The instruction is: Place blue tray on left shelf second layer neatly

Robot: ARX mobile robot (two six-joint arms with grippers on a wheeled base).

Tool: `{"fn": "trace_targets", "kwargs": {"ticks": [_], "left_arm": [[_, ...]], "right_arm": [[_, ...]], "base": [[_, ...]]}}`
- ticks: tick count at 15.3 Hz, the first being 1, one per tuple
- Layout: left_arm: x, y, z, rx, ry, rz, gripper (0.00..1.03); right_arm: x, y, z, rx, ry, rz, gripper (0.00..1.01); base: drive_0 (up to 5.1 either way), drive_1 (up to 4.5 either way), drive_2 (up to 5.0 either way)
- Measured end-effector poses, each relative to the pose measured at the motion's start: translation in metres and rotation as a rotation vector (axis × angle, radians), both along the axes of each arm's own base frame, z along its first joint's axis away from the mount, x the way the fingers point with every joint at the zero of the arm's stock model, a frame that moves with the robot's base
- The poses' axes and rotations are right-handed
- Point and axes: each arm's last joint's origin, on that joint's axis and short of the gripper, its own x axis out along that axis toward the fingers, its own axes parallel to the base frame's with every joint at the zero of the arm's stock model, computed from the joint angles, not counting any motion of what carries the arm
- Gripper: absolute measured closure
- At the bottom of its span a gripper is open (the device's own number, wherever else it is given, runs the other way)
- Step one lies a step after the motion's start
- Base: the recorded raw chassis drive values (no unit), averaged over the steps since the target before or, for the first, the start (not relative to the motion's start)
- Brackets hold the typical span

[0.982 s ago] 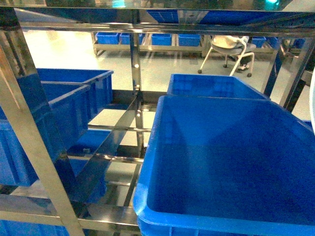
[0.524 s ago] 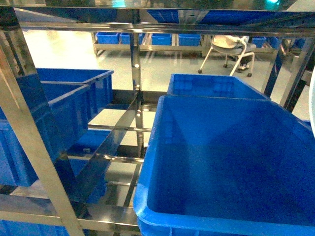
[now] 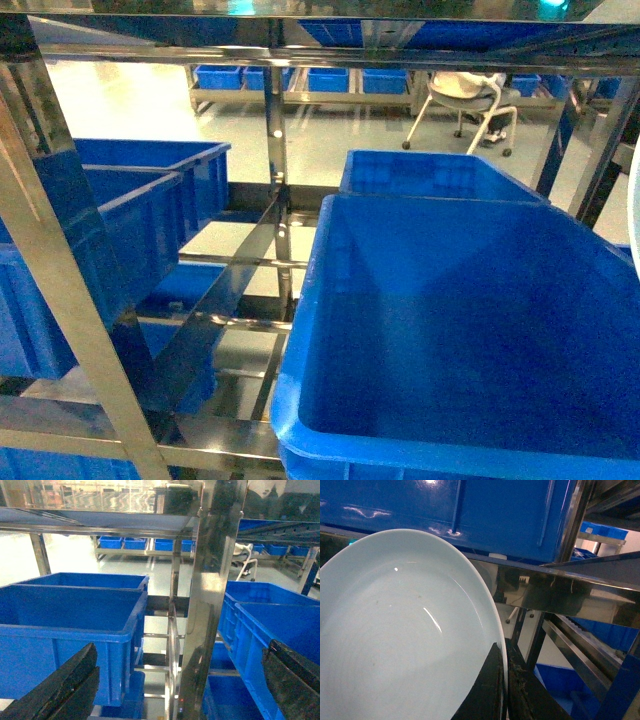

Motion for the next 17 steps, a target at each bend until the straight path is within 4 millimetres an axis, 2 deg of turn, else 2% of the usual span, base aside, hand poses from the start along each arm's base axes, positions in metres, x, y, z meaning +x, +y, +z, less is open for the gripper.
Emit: {"fn": "trace_targets", "kwargs": {"ticks": [17], "left_arm": [[0.0,0.0,0.0,0.0,0.0,0.0,0.05]], "right_arm": [[0.0,0.0,0.0,0.0,0.0,0.0,0.99]], "base": [[0.0,0.0,0.0]]}}
